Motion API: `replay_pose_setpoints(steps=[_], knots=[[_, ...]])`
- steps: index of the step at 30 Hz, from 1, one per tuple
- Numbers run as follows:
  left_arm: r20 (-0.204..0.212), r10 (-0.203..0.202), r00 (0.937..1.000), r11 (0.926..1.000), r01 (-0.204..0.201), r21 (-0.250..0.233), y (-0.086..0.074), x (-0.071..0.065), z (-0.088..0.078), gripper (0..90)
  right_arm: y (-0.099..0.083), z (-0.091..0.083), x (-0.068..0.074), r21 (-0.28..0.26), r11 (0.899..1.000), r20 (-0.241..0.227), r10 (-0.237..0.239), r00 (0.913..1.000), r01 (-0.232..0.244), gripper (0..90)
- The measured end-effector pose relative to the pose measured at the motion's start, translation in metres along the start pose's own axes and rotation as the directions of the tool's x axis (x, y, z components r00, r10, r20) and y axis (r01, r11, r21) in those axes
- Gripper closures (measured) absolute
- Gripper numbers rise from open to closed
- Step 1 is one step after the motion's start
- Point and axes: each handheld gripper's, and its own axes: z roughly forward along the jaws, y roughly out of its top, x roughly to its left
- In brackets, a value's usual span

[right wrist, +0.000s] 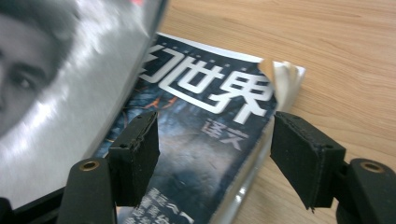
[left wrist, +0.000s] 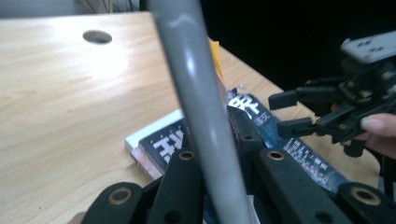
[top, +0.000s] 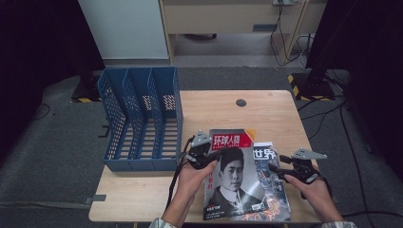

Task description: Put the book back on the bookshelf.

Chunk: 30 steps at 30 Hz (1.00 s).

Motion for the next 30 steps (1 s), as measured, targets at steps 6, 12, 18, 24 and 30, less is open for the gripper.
replay_pose_setpoints(steps=[6,12,18,24,30], knots=[[-0.020,0.030,0.9993,0.9976,-0.032,-0.061,0.011,-0.002,-0.017,85.2,-0.002,-0.002,-0.008,0.010,1.000,0.056,0.017,0.9983,-0.017,32.5],[-0.045,0.059,0.9972,0.9924,-0.064,-0.105,0.022,-0.002,-0.032,86.2,-0.003,-0.002,-0.010,0.028,0.999,0.072,0.019,0.9973,-0.021,31.9],[-0.062,0.082,0.9947,0.9852,-0.090,-0.146,0.030,-0.003,-0.047,86.4,-0.004,-0.002,-0.010,0.026,0.999,0.079,0.024,0.9966,-0.026,31.7],[-0.083,0.127,0.9885,0.9709,-0.141,-0.194,0.043,-0.012,-0.065,86.5,-0.004,-0.002,-0.012,0.028,0.999,0.097,0.024,0.9950,-0.027,31.1],[-0.101,0.154,0.9829,0.9628,-0.172,-0.208,0.049,-0.017,-0.072,86.5,-0.004,-0.001,-0.012,0.033,0.999,0.104,0.022,0.9943,-0.025,30.9]])
